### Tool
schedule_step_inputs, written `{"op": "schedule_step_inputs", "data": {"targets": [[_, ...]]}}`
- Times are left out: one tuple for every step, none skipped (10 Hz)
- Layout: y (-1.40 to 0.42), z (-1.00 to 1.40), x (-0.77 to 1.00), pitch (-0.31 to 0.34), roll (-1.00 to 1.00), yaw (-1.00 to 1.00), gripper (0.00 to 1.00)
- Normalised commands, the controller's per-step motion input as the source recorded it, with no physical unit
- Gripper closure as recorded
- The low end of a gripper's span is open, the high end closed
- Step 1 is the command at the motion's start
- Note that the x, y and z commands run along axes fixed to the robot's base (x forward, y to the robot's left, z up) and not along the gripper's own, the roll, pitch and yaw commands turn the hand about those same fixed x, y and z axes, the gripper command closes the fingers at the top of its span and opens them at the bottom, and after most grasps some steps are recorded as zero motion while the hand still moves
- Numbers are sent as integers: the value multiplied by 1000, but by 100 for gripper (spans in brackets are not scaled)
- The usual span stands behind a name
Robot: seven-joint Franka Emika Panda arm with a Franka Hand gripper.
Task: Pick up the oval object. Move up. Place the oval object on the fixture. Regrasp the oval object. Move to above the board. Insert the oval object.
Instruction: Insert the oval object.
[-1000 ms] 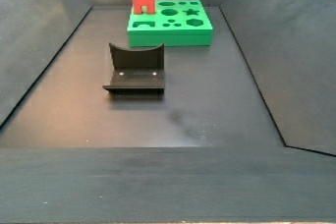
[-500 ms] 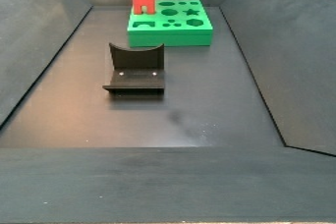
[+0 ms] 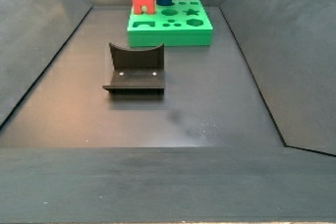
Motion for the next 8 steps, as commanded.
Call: {"op": "schedule_step_inputs", "data": {"targets": [[26, -320, -511, -93, 53, 0, 100], [0, -403, -497, -127, 36, 0, 100], [-160, -649, -303, -156, 51, 0, 100], [-191, -977, 0, -111, 121, 0, 100], [-91, -1000, 109, -3, 147, 0, 100], [-29, -894, 126, 0, 214, 3, 100], [37, 0, -97, -99, -39, 0, 100], [0, 0, 0, -3, 0, 0, 100]]}}
